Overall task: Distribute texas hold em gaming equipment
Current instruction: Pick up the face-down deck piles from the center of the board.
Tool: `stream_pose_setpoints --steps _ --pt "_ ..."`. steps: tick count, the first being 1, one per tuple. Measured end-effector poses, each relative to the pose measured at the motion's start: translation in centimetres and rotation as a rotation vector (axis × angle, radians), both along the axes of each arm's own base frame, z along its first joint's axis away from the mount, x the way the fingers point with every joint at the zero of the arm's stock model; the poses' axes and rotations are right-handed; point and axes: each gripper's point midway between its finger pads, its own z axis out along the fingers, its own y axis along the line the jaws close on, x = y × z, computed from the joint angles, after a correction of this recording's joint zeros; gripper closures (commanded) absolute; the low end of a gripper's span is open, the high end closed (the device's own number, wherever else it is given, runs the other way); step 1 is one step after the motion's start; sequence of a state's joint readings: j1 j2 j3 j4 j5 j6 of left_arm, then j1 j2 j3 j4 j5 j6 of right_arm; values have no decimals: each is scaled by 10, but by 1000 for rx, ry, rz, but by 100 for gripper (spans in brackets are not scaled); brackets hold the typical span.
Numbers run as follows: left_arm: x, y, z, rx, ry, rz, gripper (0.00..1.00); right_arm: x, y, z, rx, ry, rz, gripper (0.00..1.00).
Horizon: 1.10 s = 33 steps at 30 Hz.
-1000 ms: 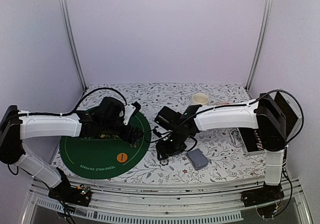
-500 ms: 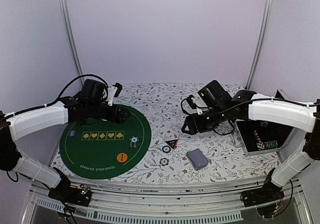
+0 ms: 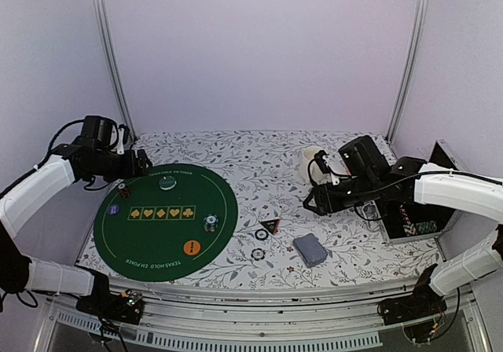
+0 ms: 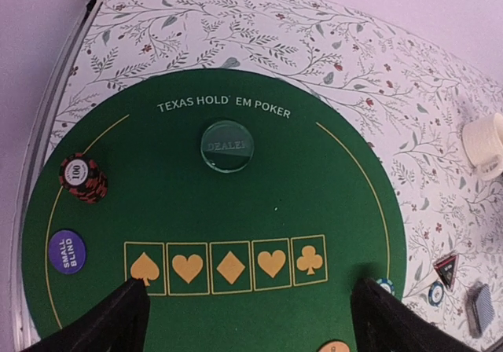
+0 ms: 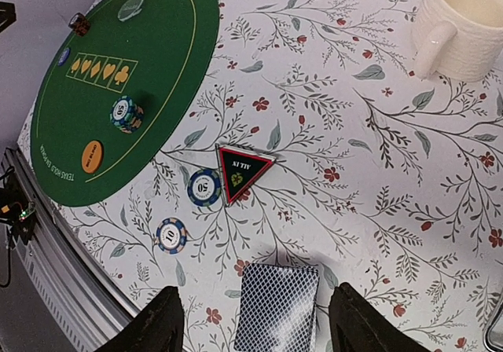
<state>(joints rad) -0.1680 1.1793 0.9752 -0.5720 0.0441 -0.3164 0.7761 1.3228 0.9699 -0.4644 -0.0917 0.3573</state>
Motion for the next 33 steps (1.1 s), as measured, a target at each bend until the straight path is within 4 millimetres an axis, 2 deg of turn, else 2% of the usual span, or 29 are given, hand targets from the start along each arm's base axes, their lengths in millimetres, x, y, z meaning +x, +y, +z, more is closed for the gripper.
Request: stream_pose_setpoints --steps 3,7,9,11,12,17,20,24,28,30,33 --pt "-7 10 2 -15 17 43 5 -2 -2 1 6 -13 14 33" --pt "-16 9 3 -40 33 52 2 -3 -2 12 32 -48 25 28" --pt "-20 8 5 -56 28 53 2 -2 -2 17 45 -64 28 19" --pt "-25 7 7 -72 19 51 2 -2 -2 22 55 -76 29 4" --pt "-27 6 8 -81 14 49 2 -2 -2 23 58 -77 27 1" --pt "-39 0 12 -120 -14 15 2 -4 -5 22 48 -68 22 1" --pt "-38 -7 19 -135 -45 -29 2 -3 -7 24 37 -53 1 1" --pt "-30 -16 24 -144 -88 -93 2 6 -1 46 64 -52 -33 1" --pt "-17 -28 19 -150 -100 -166 2 16 8 67 108 -46 -67 1" --pt "-11 -35 16 -163 -98 -203 2 18 11 69 116 -23 -81 1" --pt "-10 -46 13 -190 -104 -260 2 17 12 57 88 54 -112 1"
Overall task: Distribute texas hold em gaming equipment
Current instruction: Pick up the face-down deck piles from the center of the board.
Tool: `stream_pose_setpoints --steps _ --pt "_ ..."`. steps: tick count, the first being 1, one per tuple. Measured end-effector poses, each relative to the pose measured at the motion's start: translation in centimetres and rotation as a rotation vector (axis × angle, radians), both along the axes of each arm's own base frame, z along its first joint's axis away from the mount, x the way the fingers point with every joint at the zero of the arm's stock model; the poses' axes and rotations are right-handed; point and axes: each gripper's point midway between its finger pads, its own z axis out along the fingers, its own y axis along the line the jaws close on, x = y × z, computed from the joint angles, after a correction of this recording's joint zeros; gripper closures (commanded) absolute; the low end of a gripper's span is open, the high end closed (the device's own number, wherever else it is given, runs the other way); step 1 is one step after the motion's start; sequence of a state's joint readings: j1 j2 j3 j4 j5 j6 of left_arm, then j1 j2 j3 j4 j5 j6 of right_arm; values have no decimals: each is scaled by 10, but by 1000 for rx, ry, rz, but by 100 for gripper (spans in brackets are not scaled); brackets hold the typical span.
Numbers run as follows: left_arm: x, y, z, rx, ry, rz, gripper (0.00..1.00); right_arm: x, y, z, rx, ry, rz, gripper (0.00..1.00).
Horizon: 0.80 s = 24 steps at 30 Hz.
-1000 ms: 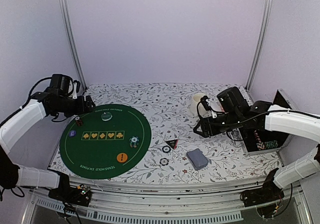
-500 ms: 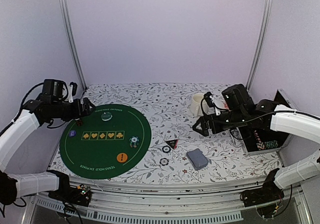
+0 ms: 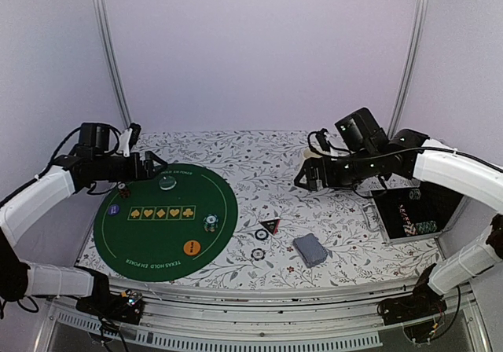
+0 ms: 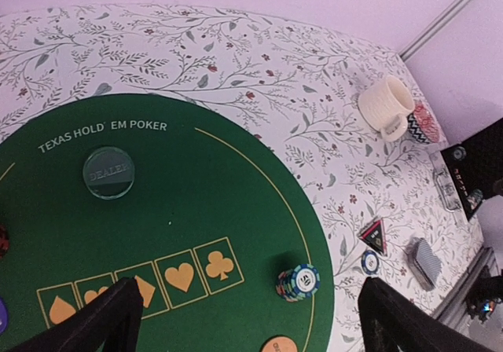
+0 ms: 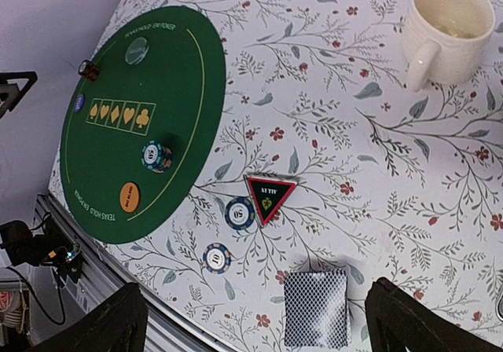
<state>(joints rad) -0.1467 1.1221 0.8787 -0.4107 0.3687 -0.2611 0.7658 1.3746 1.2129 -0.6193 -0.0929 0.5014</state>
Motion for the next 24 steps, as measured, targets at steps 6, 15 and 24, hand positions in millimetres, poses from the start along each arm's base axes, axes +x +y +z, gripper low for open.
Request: stream_pose_setpoints --steps 6,15,24 --pt "-7 -25 -3 -52 -31 -102 2 -24 -12 -46 -174 195 -57 1" --pt "-17 -58 4 -71 -75 -188 2 -70 -28 -102 -409 369 -3 1" --pt "-15 -71 18 -57 -99 -203 2 -97 -44 -155 -493 473 88 1"
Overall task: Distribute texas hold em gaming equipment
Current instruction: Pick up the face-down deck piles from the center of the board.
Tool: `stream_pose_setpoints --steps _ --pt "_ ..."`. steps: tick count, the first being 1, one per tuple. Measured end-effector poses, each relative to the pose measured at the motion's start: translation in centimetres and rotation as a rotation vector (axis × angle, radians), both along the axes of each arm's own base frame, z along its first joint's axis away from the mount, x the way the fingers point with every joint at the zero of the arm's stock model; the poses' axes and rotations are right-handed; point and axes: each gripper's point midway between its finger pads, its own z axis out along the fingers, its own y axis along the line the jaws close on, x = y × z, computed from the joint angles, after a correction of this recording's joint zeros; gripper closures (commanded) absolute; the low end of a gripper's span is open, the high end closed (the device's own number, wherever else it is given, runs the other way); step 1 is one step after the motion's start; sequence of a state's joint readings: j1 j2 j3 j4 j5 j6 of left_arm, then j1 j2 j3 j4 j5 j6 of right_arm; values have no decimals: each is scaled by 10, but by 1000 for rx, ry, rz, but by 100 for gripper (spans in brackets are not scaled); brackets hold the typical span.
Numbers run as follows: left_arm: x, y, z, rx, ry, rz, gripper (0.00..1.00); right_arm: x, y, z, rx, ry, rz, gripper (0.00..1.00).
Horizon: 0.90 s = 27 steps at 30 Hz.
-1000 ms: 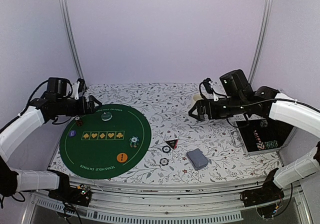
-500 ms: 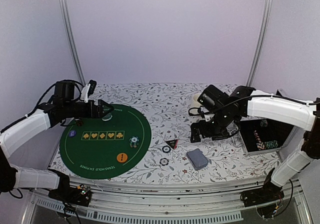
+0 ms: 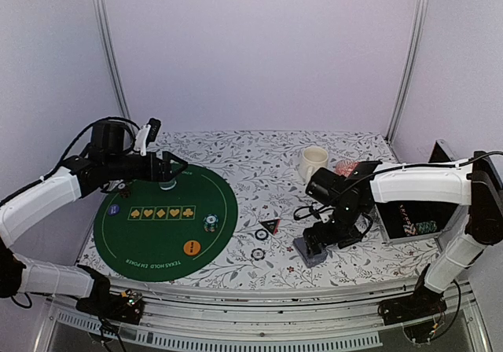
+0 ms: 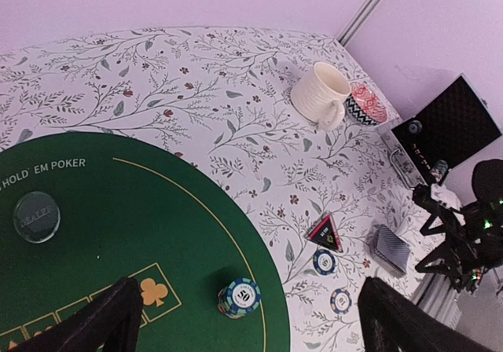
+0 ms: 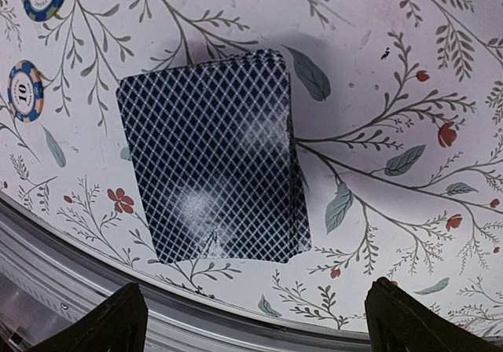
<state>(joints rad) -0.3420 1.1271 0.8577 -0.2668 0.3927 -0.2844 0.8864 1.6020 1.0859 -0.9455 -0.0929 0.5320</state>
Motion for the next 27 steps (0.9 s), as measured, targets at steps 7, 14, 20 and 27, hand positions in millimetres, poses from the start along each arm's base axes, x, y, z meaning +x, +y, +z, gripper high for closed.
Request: stream_pose_setpoints --steps 7,14,20,27 --pt "7 -1 5 2 0 18 2 -3 15 -17 32 45 87 1" --pt "22 -2 5 44 -9 26 2 3 28 -16 37 58 137 1" --pt "40 -7 -6 105 0 -2 2 21 48 0 52 32 152 1" --pt "44 -8 -27 166 29 -31 2 17 38 -6 -25 70 151 1"
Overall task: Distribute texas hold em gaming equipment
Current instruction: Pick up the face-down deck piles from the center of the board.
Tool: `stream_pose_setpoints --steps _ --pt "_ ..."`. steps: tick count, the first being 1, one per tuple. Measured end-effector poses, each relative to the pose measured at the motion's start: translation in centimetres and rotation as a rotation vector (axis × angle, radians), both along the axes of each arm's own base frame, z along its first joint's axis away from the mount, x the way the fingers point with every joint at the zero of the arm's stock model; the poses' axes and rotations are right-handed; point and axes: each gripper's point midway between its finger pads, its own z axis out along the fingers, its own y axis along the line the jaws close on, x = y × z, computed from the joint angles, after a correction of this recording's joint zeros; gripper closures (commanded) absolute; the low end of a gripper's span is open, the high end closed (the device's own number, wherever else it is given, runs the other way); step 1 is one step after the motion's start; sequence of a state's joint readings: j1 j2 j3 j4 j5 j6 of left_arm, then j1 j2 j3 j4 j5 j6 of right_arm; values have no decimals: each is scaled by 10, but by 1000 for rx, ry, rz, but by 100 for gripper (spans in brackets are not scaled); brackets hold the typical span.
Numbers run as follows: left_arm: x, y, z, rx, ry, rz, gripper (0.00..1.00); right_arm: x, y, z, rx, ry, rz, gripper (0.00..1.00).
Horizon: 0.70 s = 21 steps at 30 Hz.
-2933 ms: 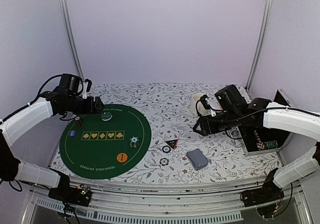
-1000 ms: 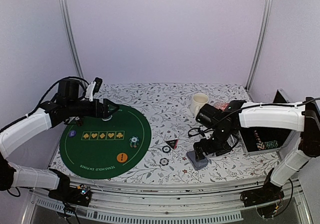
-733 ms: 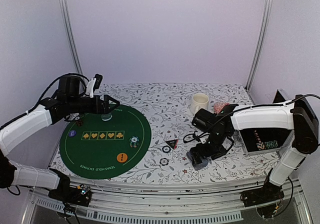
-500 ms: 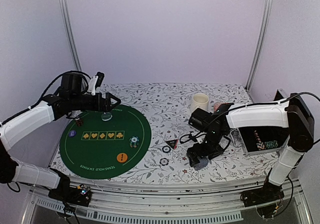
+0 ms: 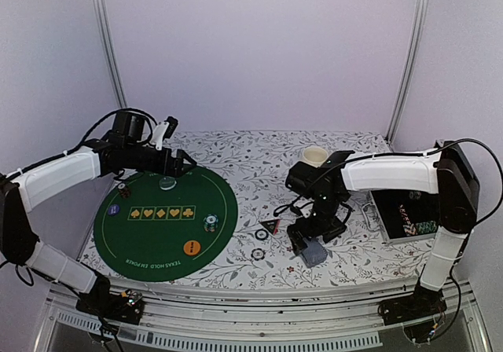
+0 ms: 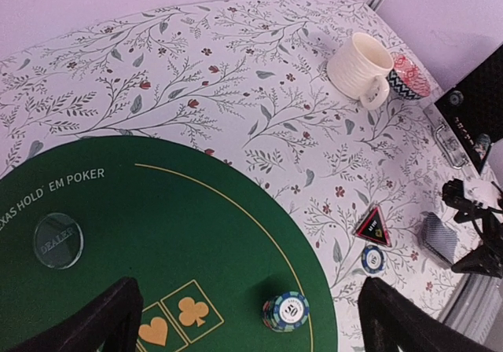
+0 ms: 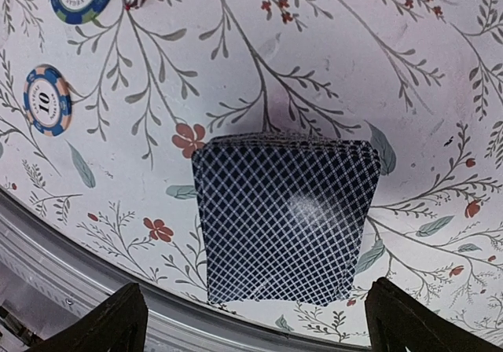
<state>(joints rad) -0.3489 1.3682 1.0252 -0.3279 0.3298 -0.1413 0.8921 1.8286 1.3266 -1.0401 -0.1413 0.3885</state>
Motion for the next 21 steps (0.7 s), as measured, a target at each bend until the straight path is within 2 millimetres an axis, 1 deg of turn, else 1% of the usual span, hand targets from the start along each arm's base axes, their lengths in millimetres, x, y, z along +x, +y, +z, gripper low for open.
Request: stream_pose_setpoints --steps 7,14,17,19,21 --pt "2 0 -2 24 -16 -18 2 -15 -18 -19 -67 51 -1 1" --pt "2 0 -2 29 -21 -24 2 -17 -18 -42 -82 66 6 1" --pt "2 0 -2 30 -21 -23 2 -15 -20 -44 -89 58 5 6" --pt "2 0 -2 31 -21 -22 2 -15 -21 -44 -98 51 2 13" --pt "2 0 -2 31 -21 -22 2 -13 -23 -45 -109 41 -3 18"
